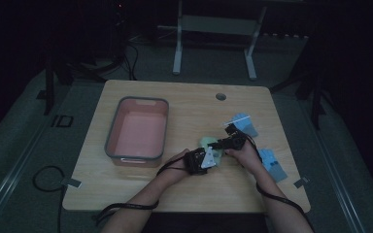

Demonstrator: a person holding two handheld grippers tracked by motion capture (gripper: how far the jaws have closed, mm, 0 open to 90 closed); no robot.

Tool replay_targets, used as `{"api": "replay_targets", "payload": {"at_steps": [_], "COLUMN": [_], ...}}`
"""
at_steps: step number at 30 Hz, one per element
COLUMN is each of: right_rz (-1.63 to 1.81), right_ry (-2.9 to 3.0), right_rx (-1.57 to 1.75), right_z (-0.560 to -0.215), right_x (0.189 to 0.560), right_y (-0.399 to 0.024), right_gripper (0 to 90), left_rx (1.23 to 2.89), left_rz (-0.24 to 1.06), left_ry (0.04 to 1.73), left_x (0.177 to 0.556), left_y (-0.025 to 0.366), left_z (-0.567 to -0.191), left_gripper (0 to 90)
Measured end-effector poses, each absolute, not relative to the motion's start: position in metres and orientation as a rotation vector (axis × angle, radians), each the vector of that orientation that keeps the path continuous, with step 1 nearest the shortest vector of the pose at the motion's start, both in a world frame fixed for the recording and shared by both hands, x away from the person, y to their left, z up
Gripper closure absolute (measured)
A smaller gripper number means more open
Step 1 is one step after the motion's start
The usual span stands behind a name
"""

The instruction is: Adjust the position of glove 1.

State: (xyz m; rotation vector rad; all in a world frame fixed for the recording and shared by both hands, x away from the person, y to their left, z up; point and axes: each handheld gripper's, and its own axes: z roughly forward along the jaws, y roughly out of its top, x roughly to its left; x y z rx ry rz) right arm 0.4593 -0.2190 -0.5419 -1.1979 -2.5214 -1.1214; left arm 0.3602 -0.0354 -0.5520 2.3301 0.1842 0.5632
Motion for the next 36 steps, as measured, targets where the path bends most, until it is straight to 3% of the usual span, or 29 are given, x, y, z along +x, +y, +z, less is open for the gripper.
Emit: {"api": "replay_targets", "payload": {"at_steps": [6, 36], "right_rz": [-1.128, -1.267], "right_ry": [-2.548, -2.559], "right_rx": [-1.187, -1.075], "right_z": [-0.533, -0.463], "right_x": [0.456, 0.451], "right_y": [-0.217, -0.187], "right_gripper": [68.4, 69.2], "left_rx": [2.349, 2.379], "left_rz": [0.536, 0.581], "left_ry": [0.194, 0.183], "left_x": [0.361, 0.357], "left_y": [-0.035, -0.002], "left_z": [-0.542, -0.471], "left_gripper": [73.0, 74.0]}}
